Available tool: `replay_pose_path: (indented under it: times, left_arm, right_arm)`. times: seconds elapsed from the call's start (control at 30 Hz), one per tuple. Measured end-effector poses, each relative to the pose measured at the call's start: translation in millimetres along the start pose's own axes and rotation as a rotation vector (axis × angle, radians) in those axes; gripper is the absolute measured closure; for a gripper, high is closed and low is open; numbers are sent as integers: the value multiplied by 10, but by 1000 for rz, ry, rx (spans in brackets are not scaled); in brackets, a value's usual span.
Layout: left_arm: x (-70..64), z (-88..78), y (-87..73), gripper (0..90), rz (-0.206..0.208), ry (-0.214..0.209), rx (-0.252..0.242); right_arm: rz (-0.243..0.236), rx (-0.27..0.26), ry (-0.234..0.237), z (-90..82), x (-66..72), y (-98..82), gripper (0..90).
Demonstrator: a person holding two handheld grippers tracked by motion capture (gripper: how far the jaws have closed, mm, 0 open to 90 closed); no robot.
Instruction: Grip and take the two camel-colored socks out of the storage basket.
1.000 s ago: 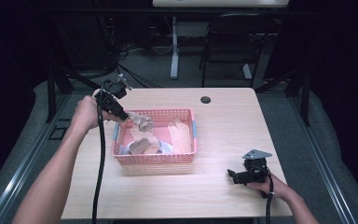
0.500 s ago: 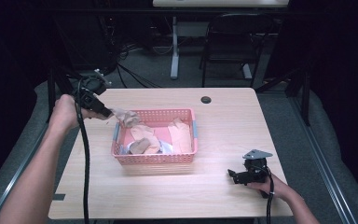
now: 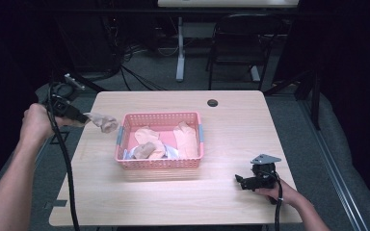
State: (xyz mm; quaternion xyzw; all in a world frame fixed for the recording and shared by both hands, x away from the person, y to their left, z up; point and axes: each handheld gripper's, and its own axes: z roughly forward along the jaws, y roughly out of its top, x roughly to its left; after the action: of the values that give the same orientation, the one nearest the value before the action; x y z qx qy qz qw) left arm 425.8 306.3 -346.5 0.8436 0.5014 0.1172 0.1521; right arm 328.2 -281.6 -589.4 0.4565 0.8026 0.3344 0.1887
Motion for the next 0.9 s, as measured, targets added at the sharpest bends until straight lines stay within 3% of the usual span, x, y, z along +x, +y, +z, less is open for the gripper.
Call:
replay_pose_path:
  times: [0.13, 0.2, 0.53, 0.9]
  left_arm:
    - [143, 11, -164, 839, -53, 13, -2]
    - [158, 15, -184, 839, -50, 15, -6]
    - [318, 180, -392, 838, -115, 18, 13]
    - [421, 538, -578, 838, -174, 10, 49]
  right_arm:
    - [2, -3, 2, 1, 1, 0, 0]
    - [3, -2, 2, 1, 2, 0, 0]
    - [0, 1, -4, 0, 2, 0, 0]
    - [2, -1, 0, 0, 3, 0, 0]
